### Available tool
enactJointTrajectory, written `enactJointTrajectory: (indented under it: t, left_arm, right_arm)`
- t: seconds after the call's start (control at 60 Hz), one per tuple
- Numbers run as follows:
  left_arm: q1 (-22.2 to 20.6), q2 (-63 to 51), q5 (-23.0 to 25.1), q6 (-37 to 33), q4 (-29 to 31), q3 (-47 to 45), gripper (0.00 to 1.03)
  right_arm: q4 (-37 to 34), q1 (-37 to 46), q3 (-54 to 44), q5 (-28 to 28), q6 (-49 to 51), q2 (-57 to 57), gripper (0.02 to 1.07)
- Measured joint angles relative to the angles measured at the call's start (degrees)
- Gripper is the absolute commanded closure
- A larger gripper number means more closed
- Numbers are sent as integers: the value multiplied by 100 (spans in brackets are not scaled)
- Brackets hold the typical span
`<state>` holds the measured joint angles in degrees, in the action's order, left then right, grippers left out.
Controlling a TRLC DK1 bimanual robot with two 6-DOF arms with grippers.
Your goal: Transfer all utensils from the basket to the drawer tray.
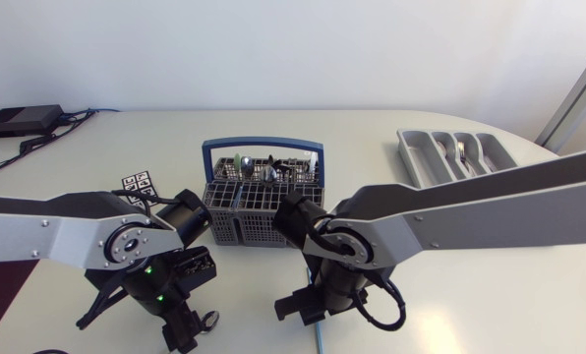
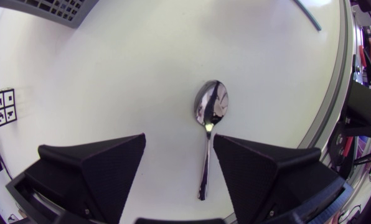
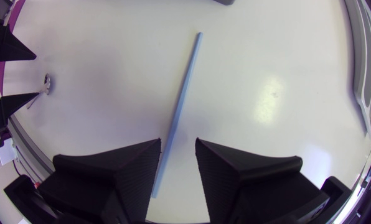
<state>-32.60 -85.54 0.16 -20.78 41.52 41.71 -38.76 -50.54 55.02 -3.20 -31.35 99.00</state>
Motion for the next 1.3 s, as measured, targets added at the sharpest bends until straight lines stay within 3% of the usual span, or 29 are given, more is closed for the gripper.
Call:
enactJointTrajectory:
  t: [0.3, 0.617, 0.767, 1.233, 1.3]
  left_arm:
    - [-9, -61, 90, 20, 2, 0, 31]
    - [-11, -68, 90, 20, 2, 0, 31]
    - [-31, -107, 140, 46, 2, 0, 39]
    - [-295, -142, 221, 168, 133, -70, 39]
    - [-295, -142, 221, 170, 129, -114, 46]
  right_arm:
    - [197, 2, 0, -138, 0, 166, 72]
    - [409, 50, 28, -103, 11, 356, 101]
    - [452, 50, 20, 28, 138, 341, 101]
    - [420, 278, -614, 490, 649, -479, 101]
    - [273, 459, -636, 496, 763, -691, 101]
